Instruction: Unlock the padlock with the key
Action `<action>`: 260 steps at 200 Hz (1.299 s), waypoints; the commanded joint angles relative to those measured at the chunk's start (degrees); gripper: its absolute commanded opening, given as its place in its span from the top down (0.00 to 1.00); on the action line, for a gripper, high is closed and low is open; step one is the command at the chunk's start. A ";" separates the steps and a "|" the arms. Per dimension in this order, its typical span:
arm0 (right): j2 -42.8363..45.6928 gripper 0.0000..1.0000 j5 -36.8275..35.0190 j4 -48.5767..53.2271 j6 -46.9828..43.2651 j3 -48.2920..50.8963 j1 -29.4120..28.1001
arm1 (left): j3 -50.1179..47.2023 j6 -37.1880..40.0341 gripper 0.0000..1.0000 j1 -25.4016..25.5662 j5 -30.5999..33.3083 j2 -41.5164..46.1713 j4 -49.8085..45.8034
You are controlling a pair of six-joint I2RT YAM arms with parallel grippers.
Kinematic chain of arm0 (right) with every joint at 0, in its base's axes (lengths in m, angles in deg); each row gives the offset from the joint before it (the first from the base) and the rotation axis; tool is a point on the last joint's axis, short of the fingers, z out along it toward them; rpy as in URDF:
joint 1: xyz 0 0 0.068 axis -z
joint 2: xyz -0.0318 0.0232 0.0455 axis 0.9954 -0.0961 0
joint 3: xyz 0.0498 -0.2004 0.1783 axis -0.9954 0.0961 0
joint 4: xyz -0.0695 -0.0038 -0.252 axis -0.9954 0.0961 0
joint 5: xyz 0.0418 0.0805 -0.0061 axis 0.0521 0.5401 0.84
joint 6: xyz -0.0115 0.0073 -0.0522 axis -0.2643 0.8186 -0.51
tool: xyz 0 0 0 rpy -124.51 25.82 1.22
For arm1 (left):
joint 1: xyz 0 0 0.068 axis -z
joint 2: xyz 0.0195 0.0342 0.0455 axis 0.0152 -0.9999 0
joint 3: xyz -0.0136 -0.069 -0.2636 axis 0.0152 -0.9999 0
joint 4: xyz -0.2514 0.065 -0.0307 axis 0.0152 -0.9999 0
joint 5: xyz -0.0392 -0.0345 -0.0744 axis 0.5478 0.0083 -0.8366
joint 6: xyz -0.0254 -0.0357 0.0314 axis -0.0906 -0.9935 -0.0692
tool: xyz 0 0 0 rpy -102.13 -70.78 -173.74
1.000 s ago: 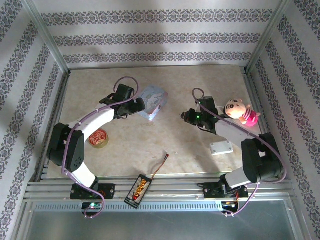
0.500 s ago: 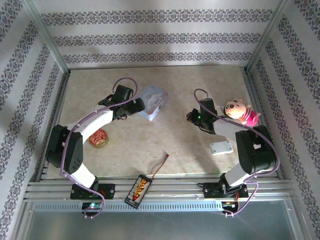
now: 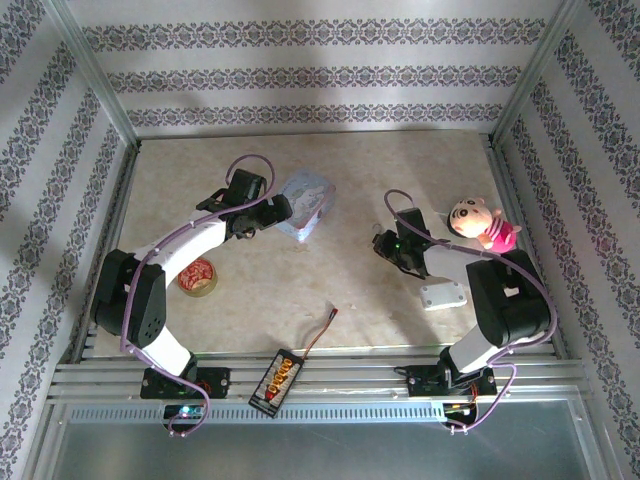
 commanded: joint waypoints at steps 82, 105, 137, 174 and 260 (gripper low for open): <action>-7.79 0.28 4.33 14.72 -20.87 -29.96 -5.04 | -1.44 -3.90 0.11 -2.37 -3.40 -2.00 5.43; -16.12 0.18 5.51 18.02 -25.27 -41.37 -6.01 | -1.44 -4.11 0.15 -2.42 -4.21 -2.99 6.21; -25.98 0.02 8.85 20.20 -27.27 -53.70 -5.84 | -1.00 -3.92 0.21 -2.55 -4.55 -4.22 6.69; -33.49 0.02 14.80 20.39 -27.38 -61.91 -5.79 | -0.20 -3.92 0.30 -2.56 -5.67 -6.15 7.84; -38.64 0.37 17.05 23.77 -27.43 -65.61 -5.13 | 1.71 -4.56 0.48 -3.02 -7.63 -10.88 10.42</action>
